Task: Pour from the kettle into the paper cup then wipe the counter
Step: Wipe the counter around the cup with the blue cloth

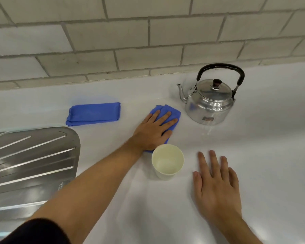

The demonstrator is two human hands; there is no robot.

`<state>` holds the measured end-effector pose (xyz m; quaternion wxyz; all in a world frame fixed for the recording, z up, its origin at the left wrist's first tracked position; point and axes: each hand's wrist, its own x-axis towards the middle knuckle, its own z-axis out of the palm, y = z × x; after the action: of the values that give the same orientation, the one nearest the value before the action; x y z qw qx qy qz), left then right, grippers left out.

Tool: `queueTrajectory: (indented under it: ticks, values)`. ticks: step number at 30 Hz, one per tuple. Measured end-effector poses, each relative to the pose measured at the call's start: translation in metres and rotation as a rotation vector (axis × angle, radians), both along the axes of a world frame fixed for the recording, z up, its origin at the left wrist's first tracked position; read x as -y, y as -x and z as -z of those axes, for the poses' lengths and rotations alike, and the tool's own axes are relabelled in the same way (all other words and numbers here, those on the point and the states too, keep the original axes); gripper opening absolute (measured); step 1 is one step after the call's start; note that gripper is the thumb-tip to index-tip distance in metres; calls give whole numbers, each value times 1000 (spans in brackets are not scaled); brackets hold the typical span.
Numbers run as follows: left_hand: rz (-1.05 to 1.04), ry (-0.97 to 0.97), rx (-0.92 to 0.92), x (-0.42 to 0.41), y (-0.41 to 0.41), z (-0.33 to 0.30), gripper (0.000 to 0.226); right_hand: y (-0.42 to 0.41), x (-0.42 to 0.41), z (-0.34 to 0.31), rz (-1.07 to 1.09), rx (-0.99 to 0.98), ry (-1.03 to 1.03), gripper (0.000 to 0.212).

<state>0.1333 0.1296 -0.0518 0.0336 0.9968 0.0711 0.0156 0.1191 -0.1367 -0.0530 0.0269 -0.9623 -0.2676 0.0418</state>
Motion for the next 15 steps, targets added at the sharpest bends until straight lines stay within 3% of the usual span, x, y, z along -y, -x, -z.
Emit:
queueTrajectory:
  ticks: [4,9,15]
  values:
    - [148,-14,-1,-8,-5,0,52,-1,1,1,-3,-18,-3,65]
    - [-201,116,23,-5,17,2,54,-1,4,2,2,-26,-18,65]
    - [-321,140,-56,2,95,4,56,0,4,3,7,-22,-32,64]
